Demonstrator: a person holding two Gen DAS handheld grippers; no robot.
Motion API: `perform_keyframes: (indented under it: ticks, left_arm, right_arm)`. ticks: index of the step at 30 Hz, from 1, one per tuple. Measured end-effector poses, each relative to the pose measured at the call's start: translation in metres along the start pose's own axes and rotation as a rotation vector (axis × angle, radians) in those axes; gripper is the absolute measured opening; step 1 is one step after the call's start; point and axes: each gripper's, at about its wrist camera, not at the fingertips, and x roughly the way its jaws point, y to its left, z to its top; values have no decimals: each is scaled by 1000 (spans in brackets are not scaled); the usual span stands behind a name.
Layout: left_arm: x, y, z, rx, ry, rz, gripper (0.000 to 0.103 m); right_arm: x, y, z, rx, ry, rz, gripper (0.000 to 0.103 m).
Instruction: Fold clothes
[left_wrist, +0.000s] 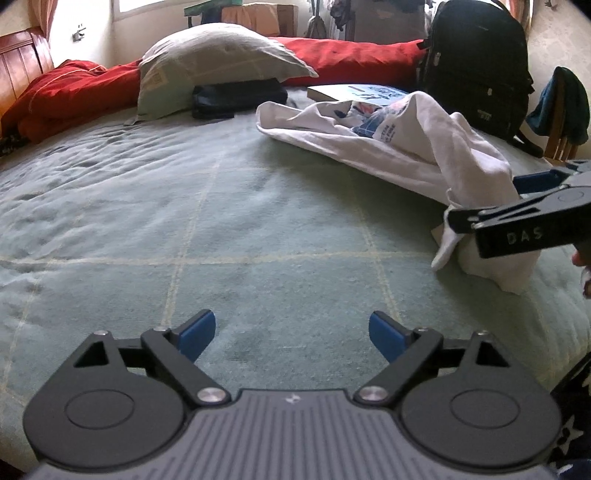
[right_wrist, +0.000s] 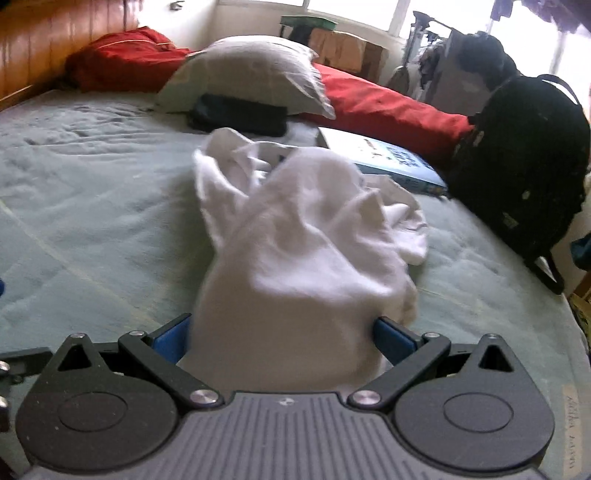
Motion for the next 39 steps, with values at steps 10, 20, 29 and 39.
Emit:
perform_keyframes:
  ticks: [10, 20, 29, 39]
  left_arm:
    - [6, -13, 4, 25, 5, -34, 90]
    - [10, -35, 11, 58, 8, -69, 90]
    - [13, -67, 23, 123, -9, -145, 90]
    - [36, -119, 54, 133, -55, -234, 91]
  right_arm:
    - [-12, -78, -13, 168, 18, -50, 103]
    - [-2, -131, -20, 247, 39, -86, 103]
    - [-17, -135, -38, 324, -3, 2, 103]
    - [-63, -143, -79, 380, -83, 66, 103]
